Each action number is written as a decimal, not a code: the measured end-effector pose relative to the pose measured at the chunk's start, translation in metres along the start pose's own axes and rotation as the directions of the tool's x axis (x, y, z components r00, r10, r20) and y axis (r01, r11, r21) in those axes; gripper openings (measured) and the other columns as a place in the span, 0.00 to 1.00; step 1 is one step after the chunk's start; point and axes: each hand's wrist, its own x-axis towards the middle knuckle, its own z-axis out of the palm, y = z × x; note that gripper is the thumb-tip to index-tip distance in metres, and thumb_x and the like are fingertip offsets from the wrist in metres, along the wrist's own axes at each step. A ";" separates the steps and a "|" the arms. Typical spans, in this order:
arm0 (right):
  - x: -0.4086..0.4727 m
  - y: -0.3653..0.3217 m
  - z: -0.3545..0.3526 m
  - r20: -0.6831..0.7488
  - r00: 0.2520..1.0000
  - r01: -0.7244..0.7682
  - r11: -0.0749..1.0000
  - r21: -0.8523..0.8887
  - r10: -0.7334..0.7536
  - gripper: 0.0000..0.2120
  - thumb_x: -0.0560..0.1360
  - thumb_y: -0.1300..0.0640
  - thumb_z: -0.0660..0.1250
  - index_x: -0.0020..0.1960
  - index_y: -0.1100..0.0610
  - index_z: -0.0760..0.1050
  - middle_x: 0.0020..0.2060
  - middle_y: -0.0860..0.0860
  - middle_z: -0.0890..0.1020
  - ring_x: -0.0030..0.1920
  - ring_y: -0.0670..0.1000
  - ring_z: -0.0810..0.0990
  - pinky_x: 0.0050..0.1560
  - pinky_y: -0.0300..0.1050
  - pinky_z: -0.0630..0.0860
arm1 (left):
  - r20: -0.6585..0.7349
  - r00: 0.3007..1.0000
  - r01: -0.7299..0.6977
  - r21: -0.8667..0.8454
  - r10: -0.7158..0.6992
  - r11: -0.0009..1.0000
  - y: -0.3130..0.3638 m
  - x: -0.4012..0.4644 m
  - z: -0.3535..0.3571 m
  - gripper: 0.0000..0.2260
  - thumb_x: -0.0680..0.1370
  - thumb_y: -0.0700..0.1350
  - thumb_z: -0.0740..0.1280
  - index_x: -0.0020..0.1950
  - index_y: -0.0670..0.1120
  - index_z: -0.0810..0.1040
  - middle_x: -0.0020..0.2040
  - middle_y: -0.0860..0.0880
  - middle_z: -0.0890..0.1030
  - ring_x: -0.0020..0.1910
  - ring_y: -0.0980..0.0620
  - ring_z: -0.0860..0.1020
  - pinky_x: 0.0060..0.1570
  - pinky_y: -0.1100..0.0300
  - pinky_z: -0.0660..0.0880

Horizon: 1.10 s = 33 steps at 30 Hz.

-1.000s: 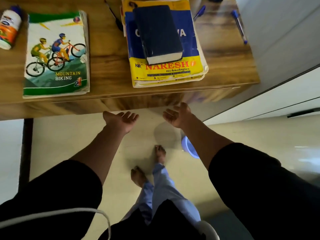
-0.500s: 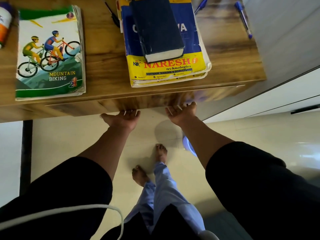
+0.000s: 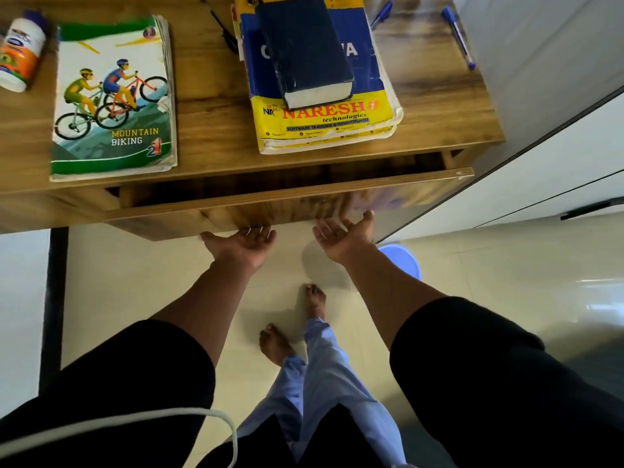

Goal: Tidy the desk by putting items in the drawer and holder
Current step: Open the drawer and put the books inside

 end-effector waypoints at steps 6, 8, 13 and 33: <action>-0.026 0.014 -0.012 0.030 0.999 -0.006 0.989 -0.148 0.011 0.33 0.80 0.32 0.57 0.68 0.59 0.71 0.61 0.64 0.80 0.62 0.64 0.80 0.69 0.63 0.72 | 0.012 1.000 0.011 0.053 -0.011 0.999 -0.009 -0.011 -0.026 0.46 0.76 0.75 0.48 0.76 0.38 0.66 0.72 0.37 0.72 0.72 0.38 0.71 0.77 0.40 0.59; -0.033 0.013 -0.021 0.037 0.999 -0.008 0.987 -0.160 0.014 0.33 0.80 0.33 0.58 0.68 0.60 0.71 0.61 0.64 0.80 0.61 0.64 0.81 0.69 0.63 0.72 | 0.001 1.000 0.018 0.055 -0.018 0.998 -0.013 -0.015 -0.034 0.45 0.76 0.76 0.48 0.76 0.40 0.67 0.72 0.38 0.73 0.71 0.38 0.73 0.76 0.40 0.60; -0.048 0.017 -0.041 0.025 0.999 -0.025 0.981 -0.194 0.030 0.31 0.80 0.36 0.58 0.69 0.60 0.70 0.60 0.65 0.80 0.62 0.65 0.79 0.70 0.64 0.71 | -0.045 0.999 0.011 0.079 -0.008 0.997 -0.025 -0.032 -0.047 0.43 0.77 0.74 0.50 0.76 0.41 0.67 0.72 0.40 0.73 0.69 0.39 0.73 0.76 0.39 0.61; -0.141 0.031 -0.074 0.512 0.818 0.524 -0.029 -0.852 -0.261 0.10 0.77 0.46 0.67 0.49 0.52 0.81 0.44 0.52 0.85 0.42 0.53 0.84 0.44 0.52 0.85 | 0.850 0.214 -0.290 0.526 0.482 -0.799 -0.091 -0.149 -0.073 0.07 0.78 0.51 0.65 0.50 0.49 0.79 0.45 0.48 0.80 0.44 0.47 0.76 0.39 0.57 0.72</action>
